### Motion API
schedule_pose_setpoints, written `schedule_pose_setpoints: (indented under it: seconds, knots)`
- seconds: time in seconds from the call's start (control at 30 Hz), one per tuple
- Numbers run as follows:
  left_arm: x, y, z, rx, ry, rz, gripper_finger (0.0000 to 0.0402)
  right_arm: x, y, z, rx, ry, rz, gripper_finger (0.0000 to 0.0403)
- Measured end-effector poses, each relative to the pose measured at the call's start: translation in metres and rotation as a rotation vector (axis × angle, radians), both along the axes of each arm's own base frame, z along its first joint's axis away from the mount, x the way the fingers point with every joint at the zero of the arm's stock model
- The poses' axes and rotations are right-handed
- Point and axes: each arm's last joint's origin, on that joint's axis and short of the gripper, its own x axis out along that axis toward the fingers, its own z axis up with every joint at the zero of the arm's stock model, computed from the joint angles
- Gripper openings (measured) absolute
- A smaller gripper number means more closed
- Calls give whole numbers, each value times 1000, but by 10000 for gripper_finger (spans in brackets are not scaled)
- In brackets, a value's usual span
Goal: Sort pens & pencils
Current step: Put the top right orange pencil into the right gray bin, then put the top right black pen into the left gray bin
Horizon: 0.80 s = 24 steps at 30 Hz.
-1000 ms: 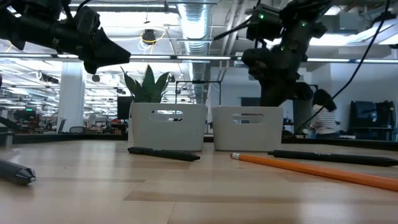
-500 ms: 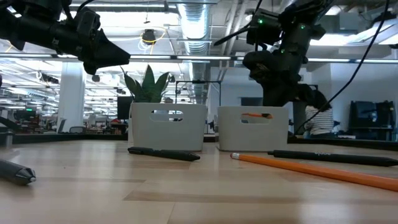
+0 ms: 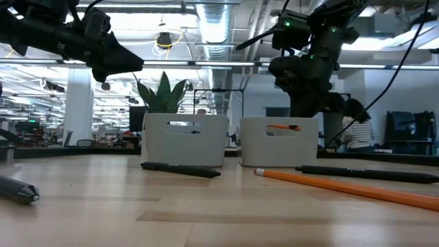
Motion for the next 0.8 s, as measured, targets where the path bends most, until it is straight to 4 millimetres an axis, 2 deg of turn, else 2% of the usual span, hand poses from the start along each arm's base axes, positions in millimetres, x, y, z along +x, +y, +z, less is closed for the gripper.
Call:
schedule_pose_setpoints:
  seconds: [0.37, 0.57, 0.63, 0.8]
  knots:
    - [0, 0, 0, 0, 0, 0, 115, 0, 0, 0, 0, 0, 1, 100]
    - [0, 0, 0, 0, 0, 0, 115, 1, 0, 1, -2, -9, 2, 108]
    - [0, 0, 0, 0, 0, 0, 115, 0, -1, 8, -13, -24, 16, 109]
    - [0, 0, 0, -1, -1, 0, 115, 3, -4, 38, -61, -136, 53, 109]
